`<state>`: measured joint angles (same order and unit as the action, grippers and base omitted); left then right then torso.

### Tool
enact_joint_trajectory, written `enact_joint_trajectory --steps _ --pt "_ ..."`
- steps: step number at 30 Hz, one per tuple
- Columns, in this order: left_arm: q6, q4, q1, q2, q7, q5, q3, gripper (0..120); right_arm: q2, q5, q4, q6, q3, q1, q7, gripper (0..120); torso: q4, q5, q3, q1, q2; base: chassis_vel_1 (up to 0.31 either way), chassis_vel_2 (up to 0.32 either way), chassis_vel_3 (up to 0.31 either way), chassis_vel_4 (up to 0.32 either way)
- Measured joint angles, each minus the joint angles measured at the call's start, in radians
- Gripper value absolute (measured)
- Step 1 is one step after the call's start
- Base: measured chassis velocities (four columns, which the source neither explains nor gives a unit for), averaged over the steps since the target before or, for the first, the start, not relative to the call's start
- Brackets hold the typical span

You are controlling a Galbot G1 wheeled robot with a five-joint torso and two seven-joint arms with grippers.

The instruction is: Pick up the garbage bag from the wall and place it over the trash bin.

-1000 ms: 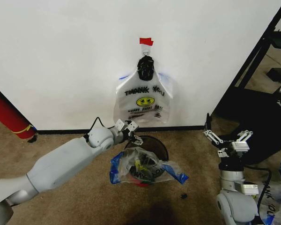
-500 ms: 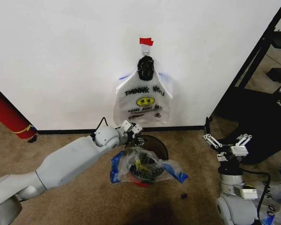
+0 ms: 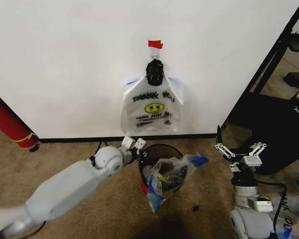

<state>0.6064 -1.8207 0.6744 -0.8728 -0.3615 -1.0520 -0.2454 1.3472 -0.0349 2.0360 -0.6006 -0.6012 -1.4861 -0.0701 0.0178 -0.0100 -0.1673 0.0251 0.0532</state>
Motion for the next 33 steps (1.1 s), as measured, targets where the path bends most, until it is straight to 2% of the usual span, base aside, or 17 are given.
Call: enact_joint_trajectory --steps 4,5,10,13,19,20,24,33 --pt "-0.083 -0.123 0.159 -0.02 -0.233 -0.185 0.151 2 -0.003 0.002 0.002 -0.009 0.003 -0.004 0.007 100 0.0 0.0001 0.0 0.0 0.0 0.0 0.0 0.0 0.0" --pt "-0.083 -0.123 0.159 -0.02 -0.233 -0.185 0.151 2 -0.003 0.002 0.002 -0.009 0.003 -0.004 0.007 100 0.0 0.0001 0.0 0.0 0.0 0.0 0.0 0.0 0.0" --pt "-0.208 -0.219 0.318 -0.096 -0.449 -0.292 0.298 2 -0.003 0.013 0.012 -0.019 0.01 -0.017 0.011 100 0.0004 -0.0001 0.0 0.0 0.0 0.0 0.0 0.0 0.0" --pt "-0.228 -0.238 0.352 -0.113 -0.47 -0.306 0.32 2 -0.003 0.016 0.016 -0.021 0.012 -0.022 0.013 100 0.0002 0.0001 0.0 0.0 0.0 0.0 0.0 0.0 0.0" --pt "-0.303 -0.311 0.544 -0.254 -0.508 -0.294 0.395 2 0.0 0.031 0.037 -0.035 0.012 -0.051 0.014 100 0.0003 0.0 0.0 0.0 0.0 0.0 0.0 0.0 0.0" --pt "-0.303 -0.311 0.544 -0.254 -0.508 -0.294 0.395 2 0.0 0.031 0.037 -0.035 0.012 -0.051 0.014 100 0.0003 0.0 0.0 0.0 0.0 0.0 0.0 0.0 0.0" --pt "-0.32 -0.297 0.595 -0.337 -0.459 -0.19 0.404 2 0.0 0.034 0.043 -0.037 0.012 -0.052 0.014 100 0.0004 0.0001 0.0 0.0 0.0 0.0 0.0 0.0 0.0" --pt "-0.322 -0.25 0.615 -0.342 -0.418 -0.046 0.353 2 -0.002 0.04 0.039 -0.053 0.009 -0.067 0.014 100 0.0004 0.0001 0.0 0.0 0.0 0.0 0.0 0.0 0.0"
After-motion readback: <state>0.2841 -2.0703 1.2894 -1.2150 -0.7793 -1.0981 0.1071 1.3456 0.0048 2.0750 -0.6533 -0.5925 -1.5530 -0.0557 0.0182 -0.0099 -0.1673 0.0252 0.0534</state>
